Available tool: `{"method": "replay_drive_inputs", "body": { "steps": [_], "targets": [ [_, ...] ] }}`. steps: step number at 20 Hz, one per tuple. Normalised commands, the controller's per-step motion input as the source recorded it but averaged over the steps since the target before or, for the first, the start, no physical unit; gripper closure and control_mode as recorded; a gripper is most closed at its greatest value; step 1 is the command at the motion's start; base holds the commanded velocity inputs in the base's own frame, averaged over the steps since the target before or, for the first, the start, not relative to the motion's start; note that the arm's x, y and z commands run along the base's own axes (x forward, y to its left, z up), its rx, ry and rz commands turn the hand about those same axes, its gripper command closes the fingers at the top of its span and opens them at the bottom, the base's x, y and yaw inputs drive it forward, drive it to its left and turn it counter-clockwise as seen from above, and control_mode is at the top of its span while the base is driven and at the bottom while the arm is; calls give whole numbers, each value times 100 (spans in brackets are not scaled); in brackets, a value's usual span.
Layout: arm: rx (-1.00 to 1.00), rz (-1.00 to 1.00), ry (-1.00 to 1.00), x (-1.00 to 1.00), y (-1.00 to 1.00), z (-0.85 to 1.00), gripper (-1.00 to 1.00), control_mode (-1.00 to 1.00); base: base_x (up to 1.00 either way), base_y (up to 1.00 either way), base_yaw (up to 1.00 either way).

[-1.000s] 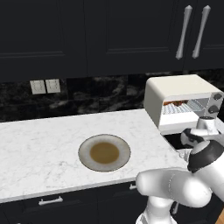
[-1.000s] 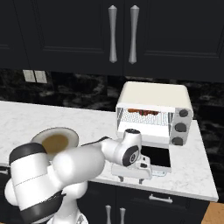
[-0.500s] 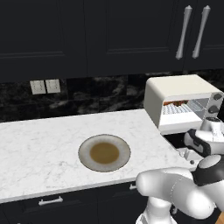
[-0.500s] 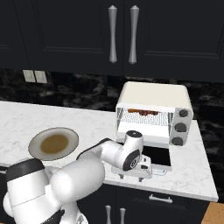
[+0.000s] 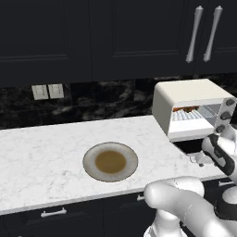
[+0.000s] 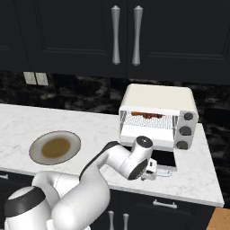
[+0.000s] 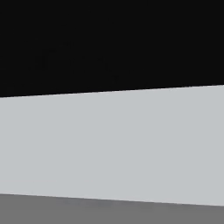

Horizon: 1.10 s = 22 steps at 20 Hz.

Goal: Pick up the kebab skewer and baguette bread, and place them inside the toaster oven. Close the toaster oven door and start by setting the timer.

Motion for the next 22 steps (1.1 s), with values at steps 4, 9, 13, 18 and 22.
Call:
{"method": "replay_drive_inputs", "body": {
  "steps": [4, 9, 13, 18, 22],
  "targets": [
    [0, -7, -37, 93, 34, 19, -100, -100, 0, 0, 0],
    [0, -5, -32, 97, 39, 26, -100, -100, 0, 0, 0],
    [0, -3, -44, 73, 60, 19, -100, -100, 0, 0, 0],
    [-3, -5, -50, 93, 75, 14, -100, -100, 0, 0, 0],
    [-3, -7, -52, 100, 65, 20, -100, -100, 0, 0, 0]
  ]
}}
